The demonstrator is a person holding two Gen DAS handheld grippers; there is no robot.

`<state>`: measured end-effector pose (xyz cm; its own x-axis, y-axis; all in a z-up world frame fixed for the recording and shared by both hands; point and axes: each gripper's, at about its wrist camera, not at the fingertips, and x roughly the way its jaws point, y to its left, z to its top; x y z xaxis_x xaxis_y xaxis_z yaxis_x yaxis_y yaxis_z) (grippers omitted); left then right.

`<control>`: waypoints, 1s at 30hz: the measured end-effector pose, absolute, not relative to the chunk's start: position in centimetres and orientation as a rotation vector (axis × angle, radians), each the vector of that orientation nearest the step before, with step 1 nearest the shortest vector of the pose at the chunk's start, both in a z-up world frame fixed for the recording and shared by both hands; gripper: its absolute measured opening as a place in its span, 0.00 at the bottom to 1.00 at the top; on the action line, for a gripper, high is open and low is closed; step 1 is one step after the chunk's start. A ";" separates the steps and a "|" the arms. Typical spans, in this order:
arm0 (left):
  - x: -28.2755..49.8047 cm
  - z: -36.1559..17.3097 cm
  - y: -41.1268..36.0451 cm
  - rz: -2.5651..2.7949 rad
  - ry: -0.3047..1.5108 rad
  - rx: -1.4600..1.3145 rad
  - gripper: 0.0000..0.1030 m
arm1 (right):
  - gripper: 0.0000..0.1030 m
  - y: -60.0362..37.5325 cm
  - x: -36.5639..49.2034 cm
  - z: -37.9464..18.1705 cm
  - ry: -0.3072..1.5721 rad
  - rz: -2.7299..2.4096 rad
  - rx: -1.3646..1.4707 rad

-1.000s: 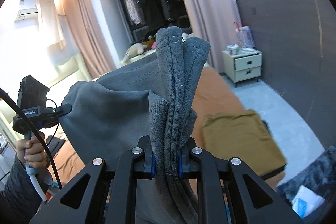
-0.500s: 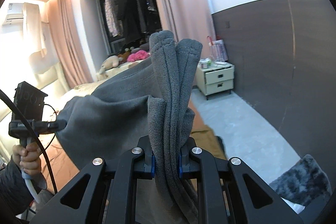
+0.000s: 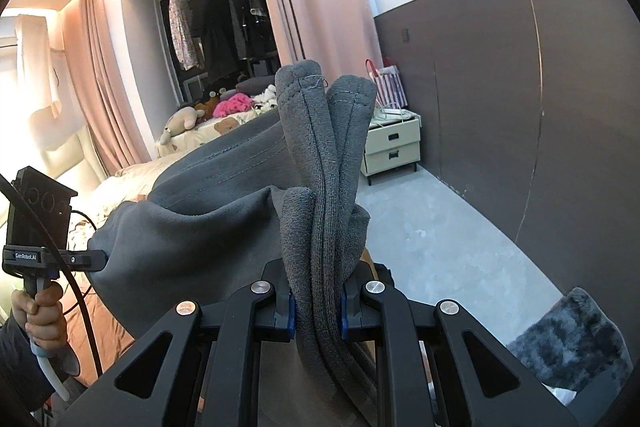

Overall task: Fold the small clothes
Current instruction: 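Carry the lifted grey shirt with both grippers toward the folded olive cloth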

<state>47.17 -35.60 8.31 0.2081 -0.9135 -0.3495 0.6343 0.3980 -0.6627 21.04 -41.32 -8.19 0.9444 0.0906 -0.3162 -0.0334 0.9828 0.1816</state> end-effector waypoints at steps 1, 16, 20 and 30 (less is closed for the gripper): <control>47.7 8.0 -35.7 -1.121 0.799 -0.423 0.05 | 0.11 -40.9 21.7 -8.4 0.330 0.069 0.182; 58.7 0.3 -34.0 -0.977 0.914 -0.516 0.05 | 0.11 -31.6 32.8 -12.1 0.457 0.048 0.205; 61.1 -1.6 -33.5 -0.946 0.941 -0.548 0.05 | 0.11 -29.7 34.7 -12.2 0.496 0.027 0.199; 66.2 -6.6 -32.8 -0.859 1.007 -0.589 0.05 | 0.11 -33.6 36.6 -11.9 0.598 0.004 0.191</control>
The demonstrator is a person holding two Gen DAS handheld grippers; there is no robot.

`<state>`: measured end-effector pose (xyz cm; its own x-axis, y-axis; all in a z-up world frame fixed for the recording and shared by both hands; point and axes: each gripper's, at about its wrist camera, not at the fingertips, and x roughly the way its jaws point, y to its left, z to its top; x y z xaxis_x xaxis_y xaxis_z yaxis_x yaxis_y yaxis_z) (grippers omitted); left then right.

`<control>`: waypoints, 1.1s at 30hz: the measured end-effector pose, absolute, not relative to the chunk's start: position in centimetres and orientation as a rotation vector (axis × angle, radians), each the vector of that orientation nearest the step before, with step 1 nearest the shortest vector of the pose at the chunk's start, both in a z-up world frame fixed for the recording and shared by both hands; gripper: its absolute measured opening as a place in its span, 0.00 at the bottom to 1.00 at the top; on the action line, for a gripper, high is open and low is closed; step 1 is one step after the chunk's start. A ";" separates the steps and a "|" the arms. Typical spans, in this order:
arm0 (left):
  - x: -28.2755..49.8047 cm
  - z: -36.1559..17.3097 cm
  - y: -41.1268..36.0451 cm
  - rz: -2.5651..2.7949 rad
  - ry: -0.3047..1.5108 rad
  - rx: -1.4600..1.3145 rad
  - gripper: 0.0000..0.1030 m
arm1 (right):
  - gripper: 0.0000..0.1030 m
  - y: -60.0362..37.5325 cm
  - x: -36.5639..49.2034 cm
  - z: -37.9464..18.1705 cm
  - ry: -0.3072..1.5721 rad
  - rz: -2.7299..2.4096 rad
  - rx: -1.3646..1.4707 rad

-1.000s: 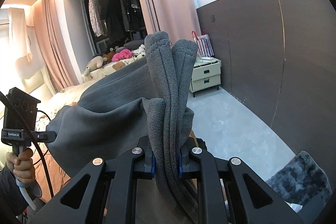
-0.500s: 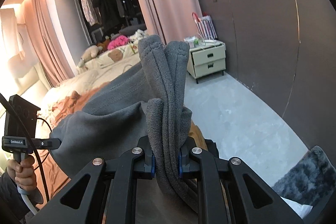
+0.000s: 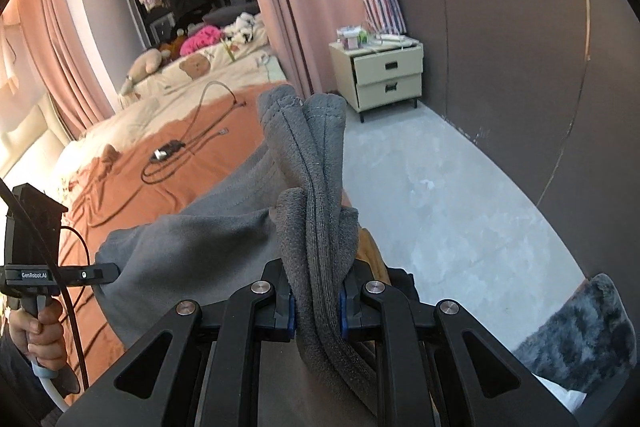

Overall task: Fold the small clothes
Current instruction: 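Carry the lifted grey shirt with both grippers toward the folded olive cloth, then lower the grey shirt onto the olive cloth and open both grippers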

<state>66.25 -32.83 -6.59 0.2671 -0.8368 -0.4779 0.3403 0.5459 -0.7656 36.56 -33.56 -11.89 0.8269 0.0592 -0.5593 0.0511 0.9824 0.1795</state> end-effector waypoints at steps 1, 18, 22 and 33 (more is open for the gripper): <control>66.6 -7.2 -32.9 -0.853 1.015 -0.593 0.05 | 0.11 -33.9 37.2 -11.8 0.609 0.005 0.185; 69.3 -12.8 -31.4 -0.614 1.111 -0.550 0.47 | 0.32 -38.5 43.6 -13.1 0.826 -0.157 0.211; 68.6 -11.1 -30.0 -0.578 1.036 -0.534 0.55 | 0.32 -39.5 40.8 -10.0 0.749 -0.177 0.211; 71.6 -13.0 -33.4 -0.550 1.085 -0.466 0.55 | 0.16 -40.6 42.4 -10.6 0.883 -0.107 0.133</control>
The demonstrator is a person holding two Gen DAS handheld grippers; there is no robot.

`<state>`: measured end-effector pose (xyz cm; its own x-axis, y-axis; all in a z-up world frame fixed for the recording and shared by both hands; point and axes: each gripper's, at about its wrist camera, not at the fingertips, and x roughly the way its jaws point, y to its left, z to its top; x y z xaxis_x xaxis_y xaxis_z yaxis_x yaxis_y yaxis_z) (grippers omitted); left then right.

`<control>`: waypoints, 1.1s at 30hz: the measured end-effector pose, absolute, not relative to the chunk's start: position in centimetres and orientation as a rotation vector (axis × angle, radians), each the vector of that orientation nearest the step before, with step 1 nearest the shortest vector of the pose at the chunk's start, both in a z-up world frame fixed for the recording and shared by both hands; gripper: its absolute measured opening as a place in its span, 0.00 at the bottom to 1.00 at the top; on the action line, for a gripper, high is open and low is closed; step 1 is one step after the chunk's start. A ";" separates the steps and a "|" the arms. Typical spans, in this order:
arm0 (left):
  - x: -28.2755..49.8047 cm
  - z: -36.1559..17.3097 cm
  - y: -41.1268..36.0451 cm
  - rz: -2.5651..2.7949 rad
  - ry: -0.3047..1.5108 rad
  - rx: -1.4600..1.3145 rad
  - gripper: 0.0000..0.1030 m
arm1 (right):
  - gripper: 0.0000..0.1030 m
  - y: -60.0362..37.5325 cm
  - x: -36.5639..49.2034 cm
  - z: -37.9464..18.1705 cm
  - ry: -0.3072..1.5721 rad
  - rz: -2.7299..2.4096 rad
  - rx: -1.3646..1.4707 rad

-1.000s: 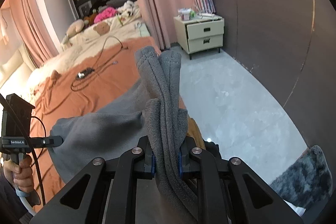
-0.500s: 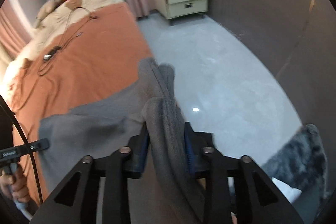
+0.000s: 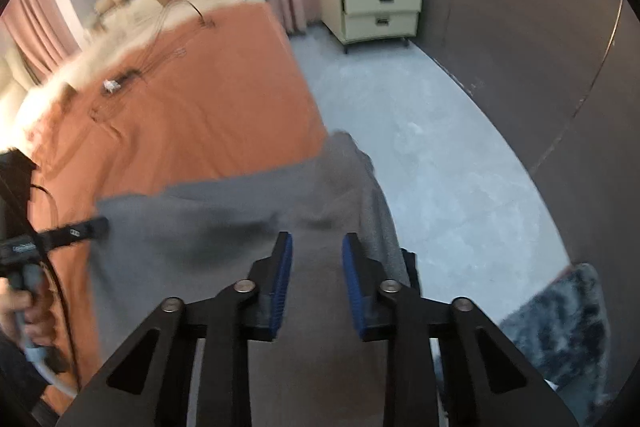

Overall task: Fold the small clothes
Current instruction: 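Lower the grey shirt onto the olive cloth and open both grippers, then press the stacked grey shirt flat with both open grippers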

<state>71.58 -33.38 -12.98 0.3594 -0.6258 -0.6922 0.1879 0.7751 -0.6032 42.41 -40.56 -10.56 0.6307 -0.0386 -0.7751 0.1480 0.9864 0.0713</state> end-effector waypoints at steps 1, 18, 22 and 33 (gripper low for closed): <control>71.8 -13.2 -33.5 -0.547 1.087 -0.461 0.55 | 0.14 -41.7 42.9 -10.9 0.891 -0.122 0.158; 71.1 -13.3 -32.8 -0.549 1.116 -0.474 0.60 | 0.14 -46.1 40.0 -7.5 0.859 -0.083 0.181; 69.2 -12.7 -33.0 -0.570 1.120 -0.454 0.60 | 0.14 -45.4 36.1 -8.3 0.874 -0.059 0.156; 64.2 -11.8 -35.0 -0.652 1.146 -0.398 0.60 | 0.14 -44.3 28.6 -7.5 0.838 -0.053 0.195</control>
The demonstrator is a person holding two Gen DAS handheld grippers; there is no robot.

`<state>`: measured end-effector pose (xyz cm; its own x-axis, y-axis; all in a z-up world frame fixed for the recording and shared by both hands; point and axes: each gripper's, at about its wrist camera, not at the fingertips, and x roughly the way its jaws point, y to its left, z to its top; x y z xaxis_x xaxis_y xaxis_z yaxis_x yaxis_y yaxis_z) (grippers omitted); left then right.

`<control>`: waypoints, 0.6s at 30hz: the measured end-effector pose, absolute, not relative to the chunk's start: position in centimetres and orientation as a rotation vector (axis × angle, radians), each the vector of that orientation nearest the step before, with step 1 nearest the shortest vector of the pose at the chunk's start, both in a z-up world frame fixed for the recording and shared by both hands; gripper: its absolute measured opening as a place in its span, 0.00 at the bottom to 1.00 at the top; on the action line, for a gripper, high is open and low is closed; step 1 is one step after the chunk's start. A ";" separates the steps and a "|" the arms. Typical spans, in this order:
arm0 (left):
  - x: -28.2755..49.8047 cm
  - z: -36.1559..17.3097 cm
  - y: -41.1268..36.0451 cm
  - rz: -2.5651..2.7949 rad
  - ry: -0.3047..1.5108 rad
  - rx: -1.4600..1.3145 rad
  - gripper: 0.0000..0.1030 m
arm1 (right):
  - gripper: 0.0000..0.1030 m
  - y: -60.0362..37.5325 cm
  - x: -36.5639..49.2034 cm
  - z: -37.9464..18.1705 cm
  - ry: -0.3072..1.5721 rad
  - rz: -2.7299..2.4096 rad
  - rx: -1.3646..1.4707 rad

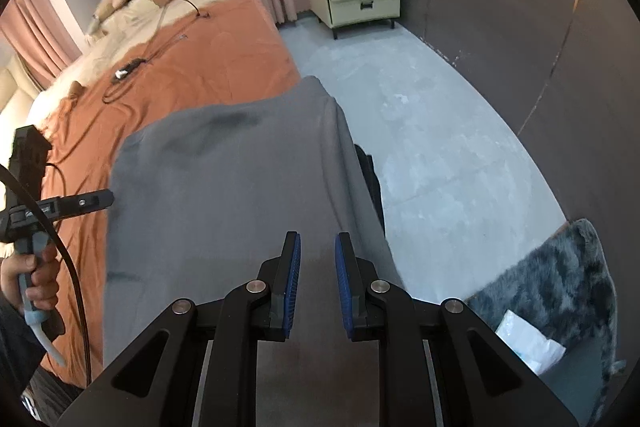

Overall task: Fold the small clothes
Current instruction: 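Press the stacked grey shirt flat with both open grippers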

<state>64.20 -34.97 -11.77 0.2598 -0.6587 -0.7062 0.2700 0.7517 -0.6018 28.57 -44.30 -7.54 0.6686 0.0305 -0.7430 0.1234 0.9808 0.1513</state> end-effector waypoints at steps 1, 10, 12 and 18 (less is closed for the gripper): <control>63.9 -11.9 -35.2 -0.654 1.152 -0.397 0.60 | 0.14 -44.2 28.1 -7.8 0.832 -0.048 0.199; 60.9 -12.4 -37.1 -0.700 1.183 -0.366 0.60 | 0.02 -46.1 25.9 -12.2 0.761 -0.144 0.324; 60.6 -12.3 -37.3 -0.710 1.186 -0.374 0.60 | 0.01 -46.6 25.3 -13.0 0.740 -0.163 0.378; 59.7 -12.7 -38.1 -0.726 1.197 -0.363 0.60 | 0.00 -44.8 23.7 -13.4 0.707 -0.218 0.362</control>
